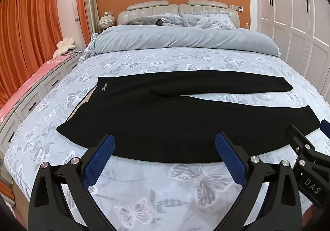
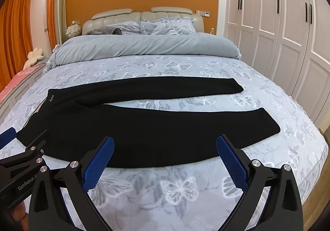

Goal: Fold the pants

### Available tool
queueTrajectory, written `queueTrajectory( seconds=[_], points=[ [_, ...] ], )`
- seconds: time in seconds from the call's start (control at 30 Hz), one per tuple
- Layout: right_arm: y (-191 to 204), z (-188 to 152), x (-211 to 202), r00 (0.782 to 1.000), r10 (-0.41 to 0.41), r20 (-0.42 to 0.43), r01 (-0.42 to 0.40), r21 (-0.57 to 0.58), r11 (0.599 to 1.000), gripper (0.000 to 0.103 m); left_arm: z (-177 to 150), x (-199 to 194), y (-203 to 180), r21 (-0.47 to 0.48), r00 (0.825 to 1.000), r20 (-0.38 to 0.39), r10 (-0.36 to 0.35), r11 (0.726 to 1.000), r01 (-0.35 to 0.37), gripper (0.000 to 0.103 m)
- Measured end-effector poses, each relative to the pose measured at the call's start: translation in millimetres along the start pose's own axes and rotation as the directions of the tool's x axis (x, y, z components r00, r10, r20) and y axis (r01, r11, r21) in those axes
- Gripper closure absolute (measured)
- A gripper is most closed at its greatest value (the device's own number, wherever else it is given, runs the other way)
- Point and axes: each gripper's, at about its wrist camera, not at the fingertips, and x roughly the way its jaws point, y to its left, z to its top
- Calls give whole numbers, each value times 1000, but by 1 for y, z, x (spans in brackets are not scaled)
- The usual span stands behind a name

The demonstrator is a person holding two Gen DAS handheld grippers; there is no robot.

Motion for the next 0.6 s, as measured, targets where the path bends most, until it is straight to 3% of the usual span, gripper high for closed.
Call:
queueTrajectory(
  seconds=[0.6],
  points=[
    [1, -1, 0, 1000, -2, -1, 2, -1, 1000, 5, 1, 0, 0, 0, 1000, -1, 1, 1000, -1, 7]
  ],
)
